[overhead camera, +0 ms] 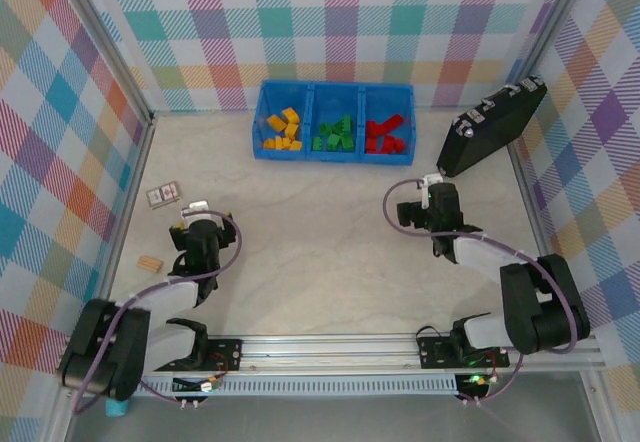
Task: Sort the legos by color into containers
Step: Reset both arms
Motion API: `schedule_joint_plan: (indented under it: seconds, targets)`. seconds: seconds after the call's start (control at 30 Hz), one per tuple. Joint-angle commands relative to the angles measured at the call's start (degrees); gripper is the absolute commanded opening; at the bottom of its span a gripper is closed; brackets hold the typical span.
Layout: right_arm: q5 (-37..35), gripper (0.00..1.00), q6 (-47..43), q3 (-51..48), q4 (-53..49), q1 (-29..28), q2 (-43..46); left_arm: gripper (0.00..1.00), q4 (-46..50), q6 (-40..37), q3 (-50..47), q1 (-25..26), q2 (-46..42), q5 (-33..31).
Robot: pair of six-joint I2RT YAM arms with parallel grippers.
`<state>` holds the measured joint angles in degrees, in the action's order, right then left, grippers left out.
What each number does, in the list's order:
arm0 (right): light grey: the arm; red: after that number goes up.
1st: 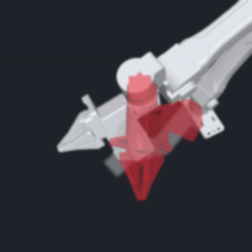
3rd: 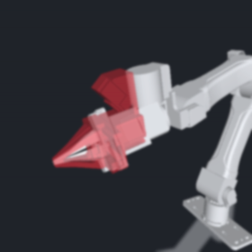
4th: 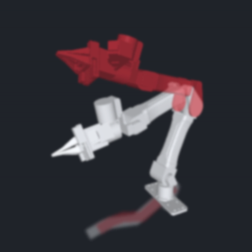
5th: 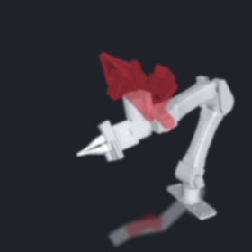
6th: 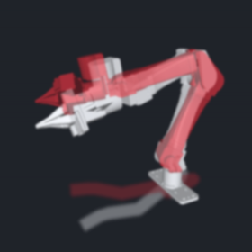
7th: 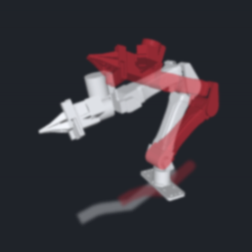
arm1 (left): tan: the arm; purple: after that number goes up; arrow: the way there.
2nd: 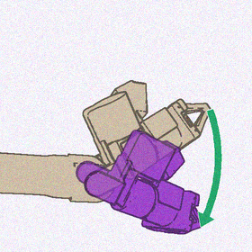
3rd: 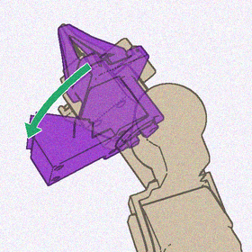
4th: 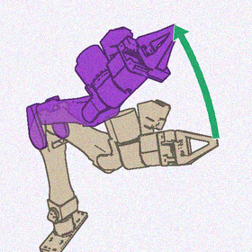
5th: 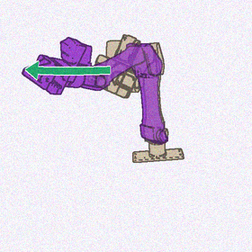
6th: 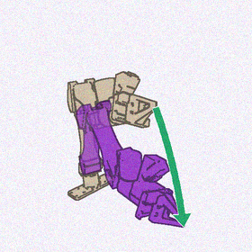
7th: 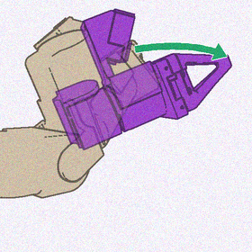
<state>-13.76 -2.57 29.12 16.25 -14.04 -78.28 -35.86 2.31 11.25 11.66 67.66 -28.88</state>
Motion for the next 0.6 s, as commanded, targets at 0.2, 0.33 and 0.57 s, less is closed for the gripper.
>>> schedule_joint_plan:
  seconds: [0.2,0.33,0.57]
  targets:
    - [8.09,0.99,-5.61,-5.84,25.49,5.41,-2.41,1.00,-33.55,-7.07,4.39,-1.25,25.52,6.74]
    - [18.77,0.99,-3.65,-4.80,24.60,10.33,-4.03,1.00,-24.54,-5.97,7.66,-2.17,23.72,8.98]
    - [18.85,0.99,2.13,-5.35,30.52,14.12,-9.48,1.00,-15.23,-2.75,11.43,-5.20,22.90,12.18]
